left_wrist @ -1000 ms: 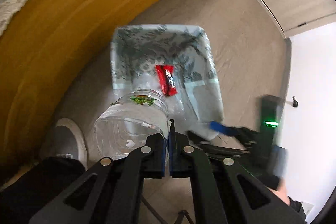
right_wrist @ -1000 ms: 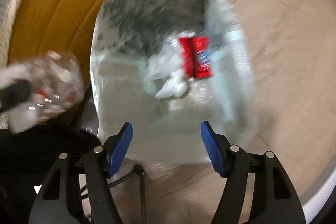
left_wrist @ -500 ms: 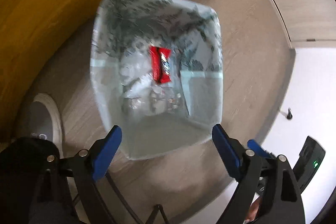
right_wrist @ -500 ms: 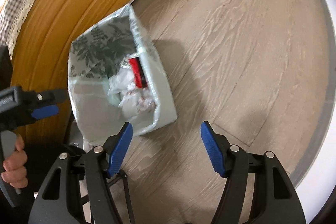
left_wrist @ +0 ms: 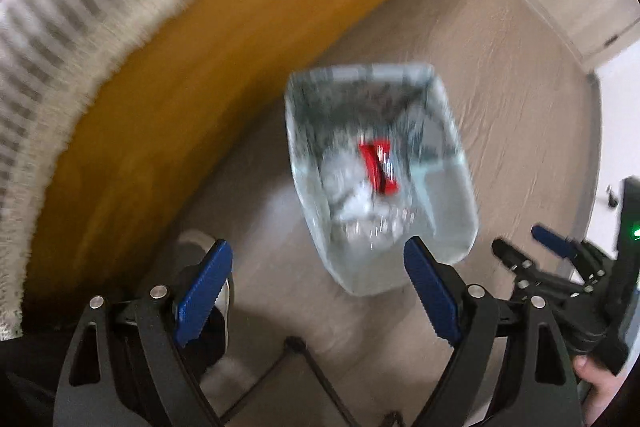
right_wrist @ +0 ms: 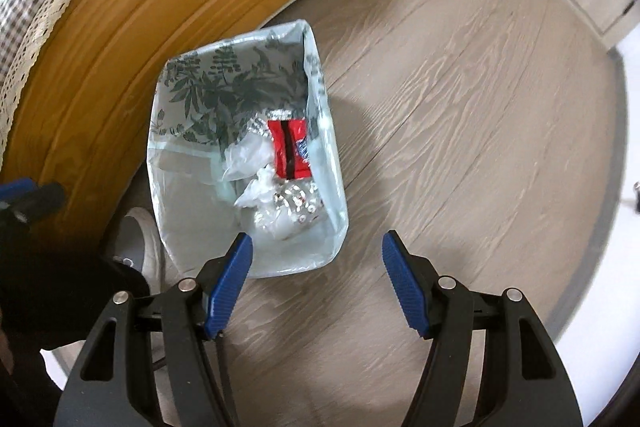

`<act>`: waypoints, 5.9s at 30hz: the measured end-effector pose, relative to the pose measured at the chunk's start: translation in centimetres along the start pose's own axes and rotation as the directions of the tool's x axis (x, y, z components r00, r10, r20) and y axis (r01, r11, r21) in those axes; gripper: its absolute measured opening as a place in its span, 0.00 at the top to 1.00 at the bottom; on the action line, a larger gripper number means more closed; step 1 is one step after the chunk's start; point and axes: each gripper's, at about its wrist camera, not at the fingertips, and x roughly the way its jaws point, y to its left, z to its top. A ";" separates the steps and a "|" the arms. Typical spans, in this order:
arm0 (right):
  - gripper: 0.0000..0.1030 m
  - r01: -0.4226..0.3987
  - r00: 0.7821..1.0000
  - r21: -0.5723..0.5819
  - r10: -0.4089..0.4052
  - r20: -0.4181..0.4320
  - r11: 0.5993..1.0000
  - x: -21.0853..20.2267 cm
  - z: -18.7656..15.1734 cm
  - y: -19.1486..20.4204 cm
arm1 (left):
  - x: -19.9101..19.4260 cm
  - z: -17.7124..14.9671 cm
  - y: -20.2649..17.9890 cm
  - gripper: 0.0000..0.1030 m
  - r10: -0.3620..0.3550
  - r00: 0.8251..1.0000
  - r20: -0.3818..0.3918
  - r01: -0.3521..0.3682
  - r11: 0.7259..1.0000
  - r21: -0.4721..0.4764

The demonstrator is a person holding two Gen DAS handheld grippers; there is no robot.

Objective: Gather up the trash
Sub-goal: 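Grasp the blue bottle cap with the left gripper while the right grasps the orange chip bag, then carry cap and chip bag to the wastebasket and open both grippers, then turn both open grippers back toward the trash on the bed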

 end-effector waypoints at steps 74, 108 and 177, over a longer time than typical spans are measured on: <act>0.90 0.156 0.813 -0.702 0.314 0.491 0.695 -21.2 17.2 52.3 | -19.8 0.6 45.0 0.56 0.205 0.801 0.562 0.122 0.864 -0.489; 0.82 -0.173 0.985 -0.253 0.165 -0.050 0.952 6.1 8.4 10.8 | -7.2 2.4 9.3 0.56 -0.168 0.977 0.128 0.180 0.980 -0.089; 0.33 0.133 0.961 -0.153 -0.090 0.260 0.979 -14.4 3.0 12.4 | -21.2 -3.2 14.0 0.08 -0.244 0.815 0.526 0.268 0.963 0.031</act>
